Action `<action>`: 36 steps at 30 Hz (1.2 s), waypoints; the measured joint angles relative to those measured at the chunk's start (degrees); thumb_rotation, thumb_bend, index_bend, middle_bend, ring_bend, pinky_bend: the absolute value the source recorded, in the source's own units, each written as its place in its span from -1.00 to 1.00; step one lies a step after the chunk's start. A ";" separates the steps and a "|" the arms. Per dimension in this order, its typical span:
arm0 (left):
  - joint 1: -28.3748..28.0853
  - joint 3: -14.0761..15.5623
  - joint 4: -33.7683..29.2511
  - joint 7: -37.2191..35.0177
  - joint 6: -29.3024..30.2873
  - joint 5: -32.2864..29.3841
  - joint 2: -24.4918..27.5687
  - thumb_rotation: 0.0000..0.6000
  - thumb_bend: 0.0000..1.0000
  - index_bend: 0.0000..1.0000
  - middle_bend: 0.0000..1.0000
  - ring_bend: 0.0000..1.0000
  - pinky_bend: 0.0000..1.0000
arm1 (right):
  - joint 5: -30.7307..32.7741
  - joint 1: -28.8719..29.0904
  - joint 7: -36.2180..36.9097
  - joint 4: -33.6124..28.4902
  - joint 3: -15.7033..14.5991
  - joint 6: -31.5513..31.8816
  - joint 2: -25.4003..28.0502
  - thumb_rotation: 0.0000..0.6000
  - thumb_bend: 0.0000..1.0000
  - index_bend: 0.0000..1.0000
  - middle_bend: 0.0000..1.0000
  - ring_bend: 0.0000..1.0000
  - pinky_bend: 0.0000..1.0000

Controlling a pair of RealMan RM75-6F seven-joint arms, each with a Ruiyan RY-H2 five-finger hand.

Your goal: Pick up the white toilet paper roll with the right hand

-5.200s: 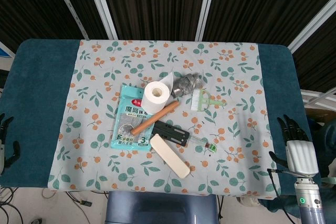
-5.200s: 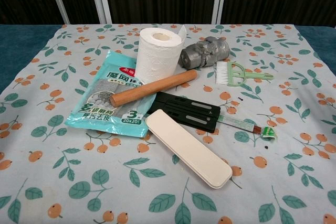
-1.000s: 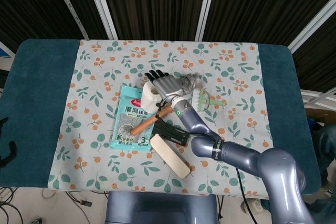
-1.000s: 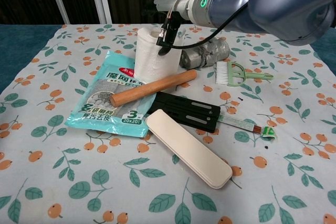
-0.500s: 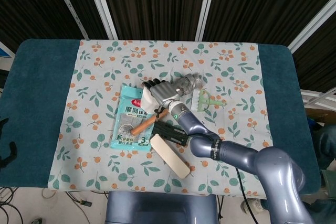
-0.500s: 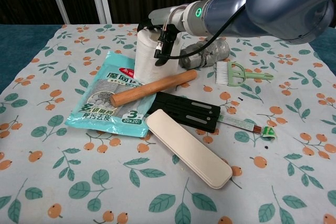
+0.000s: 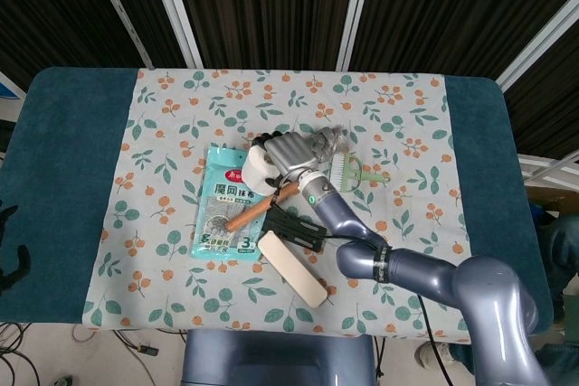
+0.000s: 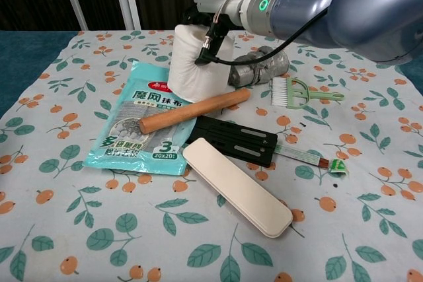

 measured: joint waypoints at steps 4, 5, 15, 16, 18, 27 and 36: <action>-0.01 -0.01 0.03 0.05 0.08 -0.01 -0.05 1.00 0.14 -0.74 -0.98 -0.97 -1.00 | -1.70 -2.30 2.73 -3.49 1.31 2.24 2.85 1.00 0.02 -0.18 -0.15 -0.10 -0.15; 0.00 -0.01 0.02 0.09 0.12 0.00 -0.07 1.00 0.14 -0.74 -0.98 -0.97 -1.00 | -1.98 -2.86 3.53 -4.36 1.70 2.76 3.53 1.00 0.02 -0.18 -0.15 -0.10 -0.15; -0.06 0.04 -0.06 0.68 0.39 0.12 -0.33 1.00 0.14 -0.72 -0.98 -0.97 -1.00 | -6.34 -13.05 16.91 -16.96 6.79 11.14 14.25 1.00 0.01 -0.18 -0.16 -0.13 -0.15; -0.06 0.04 -0.05 0.70 0.42 0.16 -0.35 1.00 0.14 -0.72 -0.98 -0.97 -1.00 | -6.32 -13.97 18.38 -18.00 7.26 11.21 15.43 1.00 0.01 -0.18 -0.16 -0.13 -0.15; -0.05 0.10 -0.05 0.74 0.47 0.27 -0.40 1.00 0.14 -0.72 -0.98 -0.97 -1.00 | -6.06 -15.25 20.76 -19.43 7.94 10.86 17.10 1.00 0.01 -0.18 -0.16 -0.13 -0.15; -0.03 0.20 -0.15 0.88 0.63 0.51 -0.52 1.00 0.14 -0.72 -0.98 -0.97 -1.00 | -4.39 -21.34 36.79 -24.33 12.07 4.86 23.78 1.00 0.00 -0.18 -0.15 -0.12 -0.15; -0.01 0.28 -0.12 0.88 0.70 0.68 -0.54 1.00 0.14 -0.72 -0.98 -0.97 -1.00 | -7.90 -28.17 60.77 -26.00 20.07 -1.46 28.03 1.00 -0.01 -0.18 -0.16 -0.13 -0.15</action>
